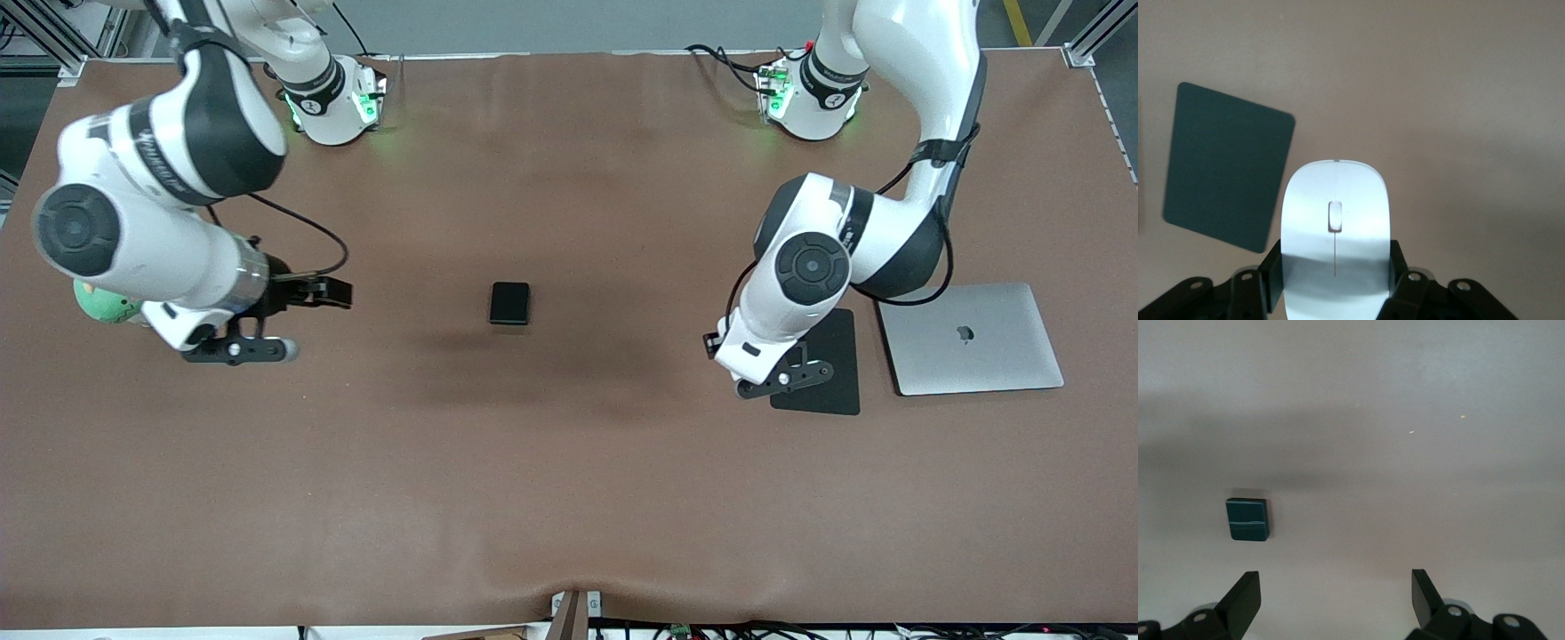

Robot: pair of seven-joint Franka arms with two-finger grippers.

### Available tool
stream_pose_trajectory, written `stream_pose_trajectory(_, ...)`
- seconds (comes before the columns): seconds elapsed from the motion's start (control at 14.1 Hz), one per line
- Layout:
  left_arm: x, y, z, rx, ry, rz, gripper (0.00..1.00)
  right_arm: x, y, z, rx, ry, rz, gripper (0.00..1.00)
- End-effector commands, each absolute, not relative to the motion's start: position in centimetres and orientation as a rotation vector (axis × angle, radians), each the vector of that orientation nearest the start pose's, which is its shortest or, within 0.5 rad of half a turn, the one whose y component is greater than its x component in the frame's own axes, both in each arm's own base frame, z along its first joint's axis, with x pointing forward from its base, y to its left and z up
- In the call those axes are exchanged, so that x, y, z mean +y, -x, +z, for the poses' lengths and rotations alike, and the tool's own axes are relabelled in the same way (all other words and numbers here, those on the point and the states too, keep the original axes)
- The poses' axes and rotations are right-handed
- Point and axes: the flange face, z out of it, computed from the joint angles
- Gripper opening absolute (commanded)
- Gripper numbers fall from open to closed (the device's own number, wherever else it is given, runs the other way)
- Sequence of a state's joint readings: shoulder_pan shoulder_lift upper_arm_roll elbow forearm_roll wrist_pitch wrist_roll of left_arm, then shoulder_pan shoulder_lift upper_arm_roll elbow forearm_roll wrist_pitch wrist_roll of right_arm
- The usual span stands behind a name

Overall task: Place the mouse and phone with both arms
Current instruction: 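Carry the mouse to the mouse pad while the right gripper reaches the phone, then lower the mouse onto the pad while the right gripper grasps the phone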

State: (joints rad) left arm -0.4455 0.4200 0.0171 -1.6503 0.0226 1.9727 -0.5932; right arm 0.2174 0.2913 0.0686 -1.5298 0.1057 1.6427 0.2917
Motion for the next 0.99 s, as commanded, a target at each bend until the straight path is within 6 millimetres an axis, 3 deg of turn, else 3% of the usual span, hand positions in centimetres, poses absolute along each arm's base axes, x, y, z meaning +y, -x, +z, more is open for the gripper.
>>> stream_pose_trajectory(0.0, -23.6, -57.8, 37.4, -0.105, 3.05, 0.129, 0.0, 20.9, -60.1, 46.9, 0.086, 3.059, 0.319, 1.0)
stream_pose_trajectory(0.21, -20.5, -58.9, 37.5, -0.039, 3.061, 0.128, 0.0, 22.9, -59.6, 45.8, 0.054, 3.064, 0.345, 1.0)
stream_pose_trajectory(0.5, -15.9, -60.1, 36.1, 0.079, 3.071, 0.142, 0.0, 26.3, -58.8, 42.0, 0.002, 3.062, 0.392, 1.0)
stream_pose_trajectory(0.71, -14.6, -59.6, 33.4, 0.136, 3.082, 0.093, 0.0, 29.4, -57.8, 39.3, 0.032, 3.067, 0.337, 1.0)
stream_pose_trajectory(0.92, -13.3, -58.6, 29.4, 0.173, 3.075, -0.019, 0.0, 34.2, -56.6, 35.3, 0.083, 3.079, 0.311, 1.0)
